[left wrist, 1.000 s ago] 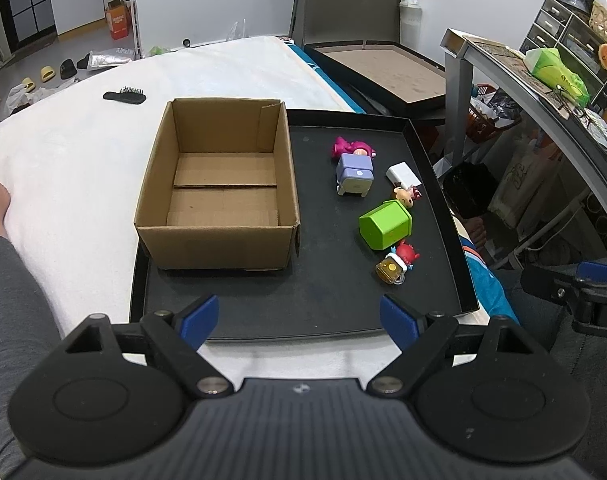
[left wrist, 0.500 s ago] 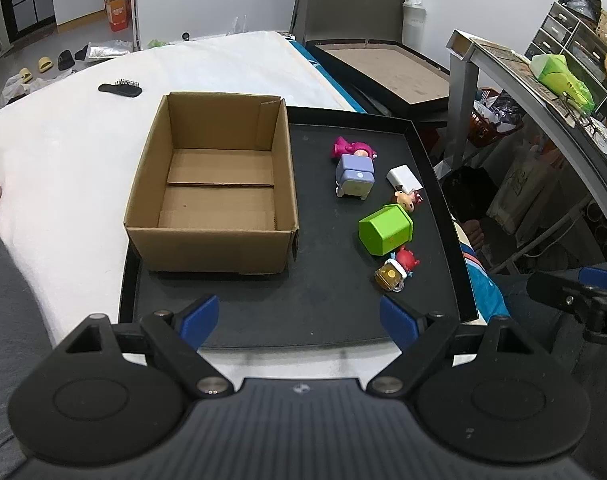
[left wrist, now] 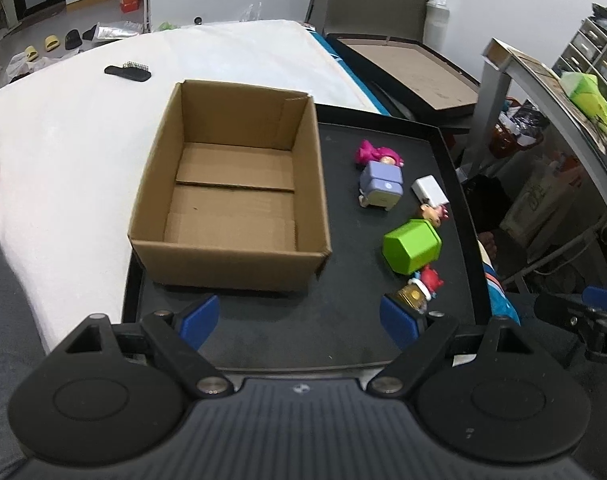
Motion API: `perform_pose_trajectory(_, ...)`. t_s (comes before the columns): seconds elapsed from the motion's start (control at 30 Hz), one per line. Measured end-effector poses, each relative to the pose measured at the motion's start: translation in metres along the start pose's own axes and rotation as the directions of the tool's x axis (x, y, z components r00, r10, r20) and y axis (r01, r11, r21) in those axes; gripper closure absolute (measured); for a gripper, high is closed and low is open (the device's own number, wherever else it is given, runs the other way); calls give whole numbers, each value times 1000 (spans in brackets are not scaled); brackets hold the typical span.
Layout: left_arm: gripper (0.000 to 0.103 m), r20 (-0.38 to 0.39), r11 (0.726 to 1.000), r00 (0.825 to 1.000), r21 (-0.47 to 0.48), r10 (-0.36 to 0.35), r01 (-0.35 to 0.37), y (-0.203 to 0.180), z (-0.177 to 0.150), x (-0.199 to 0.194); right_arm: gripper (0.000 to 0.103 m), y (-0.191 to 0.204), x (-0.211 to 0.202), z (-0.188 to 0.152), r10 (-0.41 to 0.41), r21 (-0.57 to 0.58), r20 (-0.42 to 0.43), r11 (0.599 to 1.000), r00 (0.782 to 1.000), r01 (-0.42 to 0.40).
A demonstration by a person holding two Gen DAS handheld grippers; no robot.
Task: Organize rigid objects
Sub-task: 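Grasp the cardboard box wall with the left gripper while the right gripper approaches the red crab figure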
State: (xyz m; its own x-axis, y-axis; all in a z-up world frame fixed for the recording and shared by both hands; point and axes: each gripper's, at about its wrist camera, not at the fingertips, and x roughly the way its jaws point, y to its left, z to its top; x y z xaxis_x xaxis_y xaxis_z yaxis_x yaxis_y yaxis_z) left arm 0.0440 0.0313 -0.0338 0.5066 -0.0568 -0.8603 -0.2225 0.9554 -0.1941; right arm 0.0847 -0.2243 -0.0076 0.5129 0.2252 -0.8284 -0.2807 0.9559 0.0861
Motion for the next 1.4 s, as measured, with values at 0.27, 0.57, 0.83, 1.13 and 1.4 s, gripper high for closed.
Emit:
perform_pose_trajectory(0.27,16,23,1000,1000,-27,11,-11,20,22,5,0,1,23,9,-15,4,-39,1000,999,15)
perform_pose_trajectory(0.57,16,32,996,999,-83,33,-30,57,42,17,0,2,43,18,-30,13,-81,999,996,31)
perform_pose_trajectory(0.83,16,73,990,996,-130,59,-49,86,57,22,2,-6,55,31,-5,82,-118,997,993,15)
perform_pose_trajectory(1.13,17,69,979,995,-197,73,-58,113,61,47,10,-8,87,32,32,185,-205,983,978,7)
perform_pose_trajectory(1.4,20,72,968,995,-247,72,-52,130,57,66,19,-10,123,31,8,274,-283,959,959,73)
